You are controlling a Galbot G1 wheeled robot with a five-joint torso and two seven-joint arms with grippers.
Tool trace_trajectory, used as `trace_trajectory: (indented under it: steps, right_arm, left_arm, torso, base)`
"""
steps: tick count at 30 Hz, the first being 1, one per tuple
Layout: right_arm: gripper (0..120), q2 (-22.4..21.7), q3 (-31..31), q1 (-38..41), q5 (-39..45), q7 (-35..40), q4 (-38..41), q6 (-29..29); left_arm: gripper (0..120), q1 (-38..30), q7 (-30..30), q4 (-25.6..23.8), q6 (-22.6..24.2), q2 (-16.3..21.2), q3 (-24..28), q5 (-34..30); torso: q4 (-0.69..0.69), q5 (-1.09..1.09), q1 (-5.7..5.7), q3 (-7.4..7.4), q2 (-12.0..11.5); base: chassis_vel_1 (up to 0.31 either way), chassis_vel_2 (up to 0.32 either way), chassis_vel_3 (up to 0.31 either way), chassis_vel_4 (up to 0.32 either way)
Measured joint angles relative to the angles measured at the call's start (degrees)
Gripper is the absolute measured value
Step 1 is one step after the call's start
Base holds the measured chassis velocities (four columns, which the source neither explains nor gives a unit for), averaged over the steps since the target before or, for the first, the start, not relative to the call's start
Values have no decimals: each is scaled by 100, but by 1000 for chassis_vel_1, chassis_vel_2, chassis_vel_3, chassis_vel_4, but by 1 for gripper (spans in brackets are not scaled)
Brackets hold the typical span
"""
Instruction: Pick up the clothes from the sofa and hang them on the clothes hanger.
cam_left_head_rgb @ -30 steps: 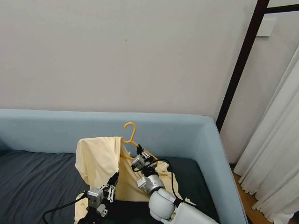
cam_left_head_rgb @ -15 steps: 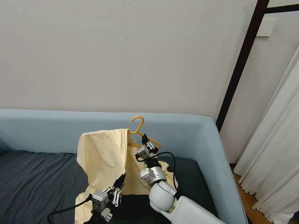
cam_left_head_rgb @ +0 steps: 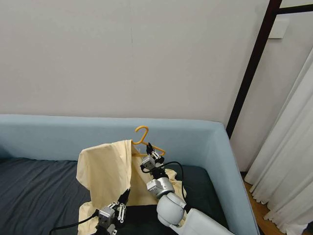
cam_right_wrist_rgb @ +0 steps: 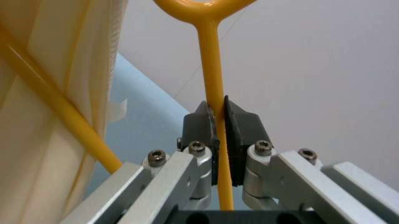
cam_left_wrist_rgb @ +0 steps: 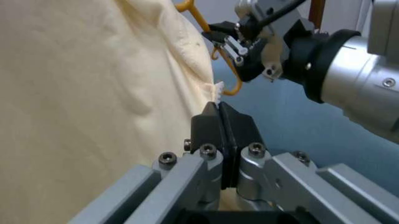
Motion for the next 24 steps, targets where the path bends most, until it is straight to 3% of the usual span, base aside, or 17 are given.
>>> trace_trajectory:
  steps: [10, 16, 19, 24]
  right_arm:
    - [4, -47, 218, -48, -707, -131, -54, 330]
    - [4, -14, 308, -76, -948, -150, -163, 486]
    - [4, 29, 383, -132, -1245, -173, -302, 669]
    - [4, 27, 358, -189, -1368, -178, -349, 761]
  left_arm:
    - [38, -87, -279, 278, -395, 124, -147, 298]
    - [59, 51, -313, 122, -542, 369, -375, 323]
    - [72, 28, -369, -262, -451, 792, -718, -113]
    - [85, -115, -208, -425, -277, 1321, -1211, -735]
  torso:
    - [0, -1, 0, 0, 0]
    - [1, -2, 0, 0, 0]
    - [0, -1, 0, 0, 0]
    - [0, -1, 0, 0, 0]
  base:
    - [0, 0, 0, 0]
    - [0, 0, 0, 0]
    - [0, 0, 0, 0]
    - [0, 0, 0, 0]
